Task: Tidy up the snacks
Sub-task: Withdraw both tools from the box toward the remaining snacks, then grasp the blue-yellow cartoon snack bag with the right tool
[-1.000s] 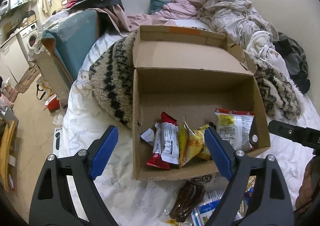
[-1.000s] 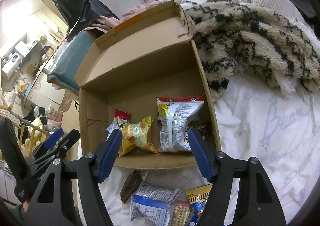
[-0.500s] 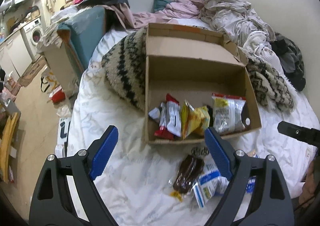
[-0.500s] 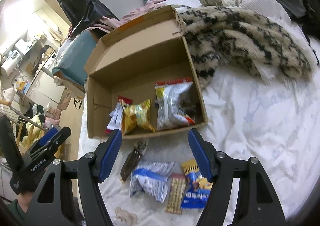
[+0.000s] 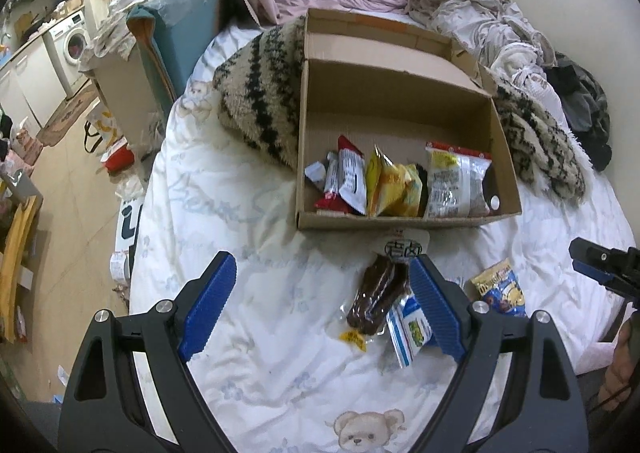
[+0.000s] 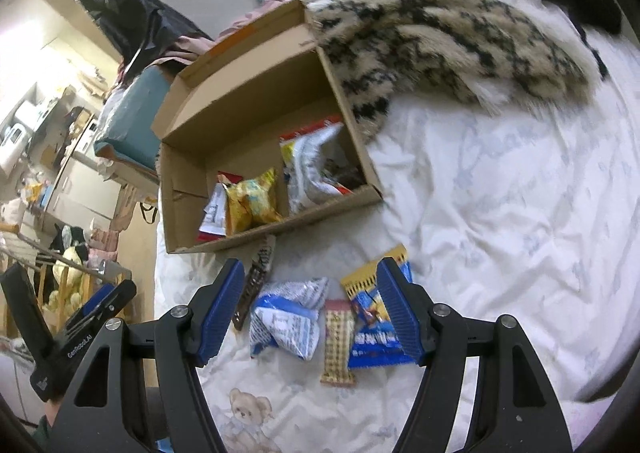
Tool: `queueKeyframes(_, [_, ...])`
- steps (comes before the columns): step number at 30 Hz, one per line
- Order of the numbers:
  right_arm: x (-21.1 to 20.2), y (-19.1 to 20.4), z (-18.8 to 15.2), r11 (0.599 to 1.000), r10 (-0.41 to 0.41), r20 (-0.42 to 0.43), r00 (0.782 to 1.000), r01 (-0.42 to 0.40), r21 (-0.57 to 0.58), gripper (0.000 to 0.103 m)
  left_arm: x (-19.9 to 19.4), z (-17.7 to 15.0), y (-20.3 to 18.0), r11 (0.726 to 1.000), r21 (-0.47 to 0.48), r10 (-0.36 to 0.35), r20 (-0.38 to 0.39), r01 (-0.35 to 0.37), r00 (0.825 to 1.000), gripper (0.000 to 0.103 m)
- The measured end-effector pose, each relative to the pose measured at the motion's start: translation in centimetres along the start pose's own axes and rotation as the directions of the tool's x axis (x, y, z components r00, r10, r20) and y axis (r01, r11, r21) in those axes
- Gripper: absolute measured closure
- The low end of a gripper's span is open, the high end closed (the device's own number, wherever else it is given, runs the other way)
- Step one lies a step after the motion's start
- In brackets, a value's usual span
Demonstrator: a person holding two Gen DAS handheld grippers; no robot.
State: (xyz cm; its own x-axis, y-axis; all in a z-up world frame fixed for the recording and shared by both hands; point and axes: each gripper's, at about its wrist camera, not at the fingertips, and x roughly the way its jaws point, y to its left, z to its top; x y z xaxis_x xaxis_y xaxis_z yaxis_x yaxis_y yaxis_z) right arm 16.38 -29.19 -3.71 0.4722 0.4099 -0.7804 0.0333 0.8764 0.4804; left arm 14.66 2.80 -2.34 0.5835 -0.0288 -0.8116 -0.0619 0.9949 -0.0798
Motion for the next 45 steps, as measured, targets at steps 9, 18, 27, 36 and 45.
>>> queueKeyframes(9, [1.3,-2.8,-0.9,0.995,-0.078,-0.07,0.994,0.082,0.059,0.032,1.1,-0.5,-0.1,1.0,-0.004,0.015,-0.038,-0.015,0.999,0.017])
queueKeyframes(18, [5.0,-4.9,-1.6,0.979,-0.14,-0.203,0.969,0.166,0.117,0.032,2.2,-0.4,0.0,0.999,-0.034,0.002,-0.076,-0.005,0.997,0.017])
queueKeyframes(27, [10.5,-4.0,-2.3,0.969,-0.234,-0.341,0.91,0.247,-0.005,0.031,3.7,0.1,-0.2,0.998,-0.055,-0.022,-0.122,0.015,0.992,0.017])
queueKeyframes(36, [12.4,-2.7,-3.4,0.945,-0.325,-0.344,0.881,0.291,-0.15,0.05,5.1,-0.4,0.4,0.998,-0.057,-0.003,-0.173,-0.007,0.985,0.017])
queueKeyframes(45, [6.5,-2.2,-2.6,0.981,-0.196,-0.229,0.954,0.191,-0.041,0.058,8.6,-1.9,-0.5,1.0,0.01,-0.002,-0.297,0.005,0.955,0.017])
